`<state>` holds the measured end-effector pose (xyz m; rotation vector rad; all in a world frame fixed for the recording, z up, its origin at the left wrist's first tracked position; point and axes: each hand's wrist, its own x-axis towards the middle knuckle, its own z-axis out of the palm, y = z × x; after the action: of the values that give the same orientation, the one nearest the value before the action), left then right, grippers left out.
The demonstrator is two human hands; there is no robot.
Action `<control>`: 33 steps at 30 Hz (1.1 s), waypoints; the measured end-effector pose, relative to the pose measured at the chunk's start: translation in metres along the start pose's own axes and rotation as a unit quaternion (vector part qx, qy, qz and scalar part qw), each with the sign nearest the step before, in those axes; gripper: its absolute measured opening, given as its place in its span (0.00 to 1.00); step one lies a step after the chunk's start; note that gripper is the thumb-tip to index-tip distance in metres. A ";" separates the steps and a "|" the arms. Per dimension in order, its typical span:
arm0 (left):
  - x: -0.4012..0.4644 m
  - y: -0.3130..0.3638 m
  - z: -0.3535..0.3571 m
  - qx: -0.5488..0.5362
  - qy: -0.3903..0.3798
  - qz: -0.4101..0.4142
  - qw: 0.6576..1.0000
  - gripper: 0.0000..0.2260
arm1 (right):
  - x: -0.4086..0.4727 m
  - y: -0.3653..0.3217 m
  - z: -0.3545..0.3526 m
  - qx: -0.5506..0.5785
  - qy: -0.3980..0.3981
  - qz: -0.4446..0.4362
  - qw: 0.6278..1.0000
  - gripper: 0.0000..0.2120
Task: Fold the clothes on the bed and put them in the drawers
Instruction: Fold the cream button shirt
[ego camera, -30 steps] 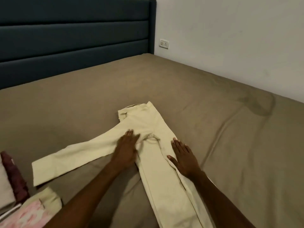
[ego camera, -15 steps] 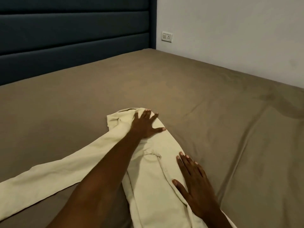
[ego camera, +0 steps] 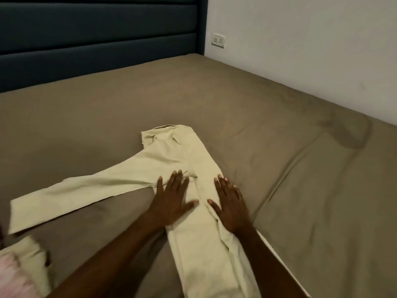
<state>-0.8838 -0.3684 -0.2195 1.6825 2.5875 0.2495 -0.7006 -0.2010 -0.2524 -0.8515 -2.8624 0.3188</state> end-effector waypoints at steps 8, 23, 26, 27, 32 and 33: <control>-0.161 0.014 -0.011 -0.088 -0.029 -0.043 0.995 0.36 | -0.052 -0.010 -0.035 -0.028 -0.038 0.037 0.998 0.48; -0.169 -0.185 -0.107 -0.206 0.188 -0.496 0.822 0.37 | -0.226 0.001 -0.047 -0.031 0.037 0.131 0.990 0.42; -0.165 -0.216 -0.103 -0.183 0.162 -0.566 0.788 0.40 | -0.204 -0.028 -0.048 0.010 0.065 0.138 0.988 0.40; -0.165 -0.227 -0.100 -0.186 0.147 -0.590 0.772 0.41 | -0.197 -0.034 -0.042 0.022 0.056 0.135 0.989 0.41; -0.172 -0.256 -0.095 -0.227 0.138 -0.604 0.751 0.35 | -0.193 -0.037 -0.012 0.030 0.058 0.128 0.990 0.42; -0.172 -0.261 -0.093 -0.267 0.145 -0.600 0.740 0.34 | -0.192 -0.034 -0.012 0.034 0.057 0.130 0.989 0.41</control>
<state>-1.0611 -0.6393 -0.1776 -0.3488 2.7541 1.0363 -0.5565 -0.3330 -0.2466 -1.1899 -2.6222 0.3788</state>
